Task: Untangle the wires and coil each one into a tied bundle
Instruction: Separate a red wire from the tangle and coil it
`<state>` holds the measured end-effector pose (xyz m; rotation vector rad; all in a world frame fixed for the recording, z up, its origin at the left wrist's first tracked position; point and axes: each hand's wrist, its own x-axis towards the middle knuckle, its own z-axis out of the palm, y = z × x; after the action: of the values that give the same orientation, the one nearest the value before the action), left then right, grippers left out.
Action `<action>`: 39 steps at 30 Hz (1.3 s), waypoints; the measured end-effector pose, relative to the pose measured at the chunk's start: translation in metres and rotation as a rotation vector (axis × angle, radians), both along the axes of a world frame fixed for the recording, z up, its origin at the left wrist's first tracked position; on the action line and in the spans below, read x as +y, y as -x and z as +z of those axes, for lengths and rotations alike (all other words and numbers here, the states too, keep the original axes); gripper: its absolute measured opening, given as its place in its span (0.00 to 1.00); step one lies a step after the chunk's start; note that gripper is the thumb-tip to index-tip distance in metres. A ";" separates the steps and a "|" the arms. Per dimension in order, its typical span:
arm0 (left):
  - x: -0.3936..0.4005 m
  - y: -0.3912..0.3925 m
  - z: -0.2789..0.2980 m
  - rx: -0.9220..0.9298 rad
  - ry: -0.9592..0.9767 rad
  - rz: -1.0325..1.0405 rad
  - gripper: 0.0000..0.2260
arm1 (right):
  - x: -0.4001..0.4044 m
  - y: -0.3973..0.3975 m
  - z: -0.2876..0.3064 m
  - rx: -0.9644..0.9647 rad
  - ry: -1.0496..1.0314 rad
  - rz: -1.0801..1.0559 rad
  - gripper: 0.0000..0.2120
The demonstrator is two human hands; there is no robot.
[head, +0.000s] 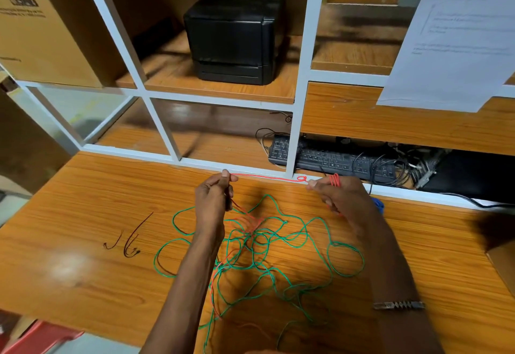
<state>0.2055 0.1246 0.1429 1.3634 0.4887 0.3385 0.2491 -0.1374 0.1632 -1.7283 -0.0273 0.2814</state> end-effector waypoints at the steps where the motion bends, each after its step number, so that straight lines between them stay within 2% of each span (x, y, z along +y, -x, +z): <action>1: 0.001 0.000 -0.002 -0.012 -0.003 0.022 0.13 | -0.001 -0.002 -0.001 0.004 0.010 -0.017 0.09; 5: 0.006 0.000 -0.006 -0.010 -0.088 0.012 0.14 | 0.001 -0.004 -0.004 -0.052 0.103 -0.074 0.08; 10: 0.005 0.002 -0.011 0.150 -0.275 -0.281 0.13 | 0.004 0.003 0.001 -0.121 0.064 -0.062 0.06; 13: -0.006 0.006 -0.009 0.160 -0.352 -0.391 0.09 | 0.008 0.006 0.002 -0.156 0.074 -0.009 0.08; 18: -0.032 0.008 0.017 0.074 -0.259 -0.428 0.16 | 0.018 0.006 -0.005 -0.229 0.093 0.029 0.11; 21: -0.047 0.010 0.027 0.033 -0.246 -0.521 0.14 | 0.024 0.008 -0.002 -0.303 0.090 0.066 0.09; 25: -0.063 0.010 0.027 -0.059 -0.139 -0.433 0.08 | 0.036 0.014 0.005 -0.389 0.099 0.160 0.12; 28: -0.062 0.008 0.027 -0.087 -0.112 -0.324 0.11 | 0.038 0.017 0.003 -0.454 0.165 0.176 0.10; 32: -0.052 0.003 0.022 -0.102 -0.177 -0.380 0.07 | 0.036 0.015 0.000 -0.480 0.257 0.207 0.12; 36: -0.049 0.004 0.019 -0.176 -0.217 -0.378 0.03 | 0.037 0.016 0.002 -0.451 0.255 0.242 0.13; 39: -0.052 0.006 0.018 -0.195 -0.128 -0.356 0.05 | 0.039 0.015 0.006 -0.467 0.234 0.265 0.14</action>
<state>0.1992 0.0728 0.1613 1.4935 0.0593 0.2089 0.2336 -0.0987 0.1695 -1.9927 -0.5876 0.0697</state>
